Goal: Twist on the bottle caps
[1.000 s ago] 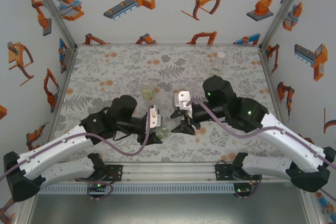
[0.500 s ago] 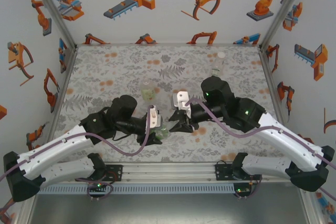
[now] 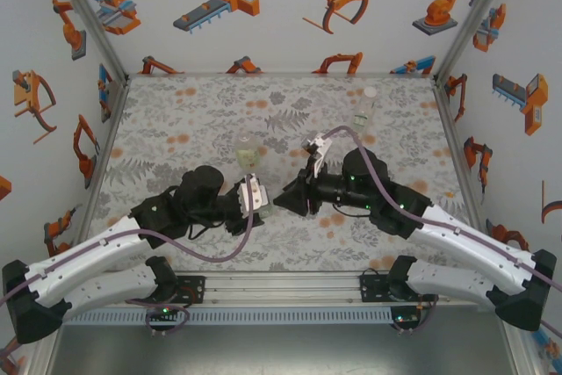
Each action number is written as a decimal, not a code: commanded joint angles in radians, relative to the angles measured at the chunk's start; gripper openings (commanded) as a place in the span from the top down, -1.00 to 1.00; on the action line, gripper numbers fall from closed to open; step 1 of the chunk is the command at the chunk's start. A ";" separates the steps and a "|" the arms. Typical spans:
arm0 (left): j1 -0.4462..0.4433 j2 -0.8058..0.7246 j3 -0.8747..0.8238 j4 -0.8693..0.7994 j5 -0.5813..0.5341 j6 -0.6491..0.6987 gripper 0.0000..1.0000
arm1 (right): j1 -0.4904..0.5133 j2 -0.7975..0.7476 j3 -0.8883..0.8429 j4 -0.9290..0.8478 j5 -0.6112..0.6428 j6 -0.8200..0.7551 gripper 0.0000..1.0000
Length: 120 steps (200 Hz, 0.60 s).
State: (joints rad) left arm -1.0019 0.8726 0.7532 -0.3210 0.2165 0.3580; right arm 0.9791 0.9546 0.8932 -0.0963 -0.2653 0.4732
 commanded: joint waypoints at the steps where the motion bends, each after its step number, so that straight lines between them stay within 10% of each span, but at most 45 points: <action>1: -0.006 -0.016 -0.002 0.125 -0.149 0.004 1.00 | 0.007 -0.007 -0.030 0.093 0.221 0.395 1.00; 75: -0.005 0.047 0.010 0.126 -0.148 0.015 1.00 | -0.004 0.042 0.094 -0.079 0.208 0.572 1.00; 93: -0.006 0.047 0.008 0.129 -0.135 0.015 1.00 | -0.005 0.076 0.153 -0.163 0.189 0.549 0.45; 120: -0.006 0.046 0.006 0.128 -0.125 0.015 1.00 | -0.005 0.105 0.186 -0.192 0.173 0.511 0.34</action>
State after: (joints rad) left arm -1.0000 0.9157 0.7483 -0.2047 0.0444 0.3584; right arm 0.9783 1.0389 1.0237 -0.2661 -0.0704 0.9981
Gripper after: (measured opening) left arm 0.517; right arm 0.335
